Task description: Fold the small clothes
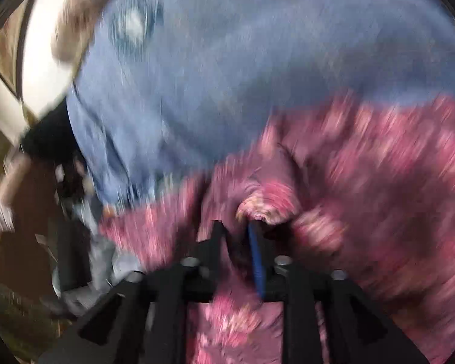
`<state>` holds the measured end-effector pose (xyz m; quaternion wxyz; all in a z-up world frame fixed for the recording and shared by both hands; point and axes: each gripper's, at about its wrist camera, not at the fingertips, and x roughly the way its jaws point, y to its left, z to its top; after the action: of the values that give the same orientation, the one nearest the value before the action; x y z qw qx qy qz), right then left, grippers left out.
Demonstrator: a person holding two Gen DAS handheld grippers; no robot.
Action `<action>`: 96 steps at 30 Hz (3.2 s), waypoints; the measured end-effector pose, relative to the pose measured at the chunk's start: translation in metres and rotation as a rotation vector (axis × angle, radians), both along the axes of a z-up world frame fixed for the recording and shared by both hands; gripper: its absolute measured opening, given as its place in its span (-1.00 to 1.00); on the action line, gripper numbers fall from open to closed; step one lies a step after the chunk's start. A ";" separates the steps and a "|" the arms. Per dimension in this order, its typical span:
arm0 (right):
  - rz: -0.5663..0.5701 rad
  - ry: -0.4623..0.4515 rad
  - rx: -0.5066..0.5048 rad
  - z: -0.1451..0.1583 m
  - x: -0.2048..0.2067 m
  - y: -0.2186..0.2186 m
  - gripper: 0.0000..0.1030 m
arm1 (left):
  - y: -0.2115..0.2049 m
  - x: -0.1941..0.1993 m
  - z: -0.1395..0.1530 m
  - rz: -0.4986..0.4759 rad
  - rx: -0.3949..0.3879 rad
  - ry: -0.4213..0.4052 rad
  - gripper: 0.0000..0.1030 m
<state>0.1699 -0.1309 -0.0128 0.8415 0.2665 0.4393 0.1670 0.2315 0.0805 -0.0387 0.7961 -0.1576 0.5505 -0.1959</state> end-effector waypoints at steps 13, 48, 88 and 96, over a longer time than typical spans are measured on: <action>-0.146 0.061 0.044 -0.008 -0.094 -0.119 -0.24 | -0.057 -0.001 0.013 -0.049 -0.087 0.083 0.99; -0.217 -0.072 0.110 0.010 -0.068 -0.121 -0.67 | -0.030 0.014 0.000 0.073 0.134 0.100 -0.25; 0.051 -0.047 0.039 -0.039 -0.010 0.022 -0.65 | 0.198 0.023 0.117 0.473 0.010 -0.170 -0.84; -0.137 -0.061 -0.161 -0.020 -0.046 -0.067 -0.56 | 0.067 0.008 0.159 0.244 -0.039 -0.233 -0.84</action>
<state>0.1237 -0.1979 -0.0324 0.8825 0.2222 0.4064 0.0814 0.2396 0.1473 0.1202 0.8693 -0.2149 0.4271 -0.1254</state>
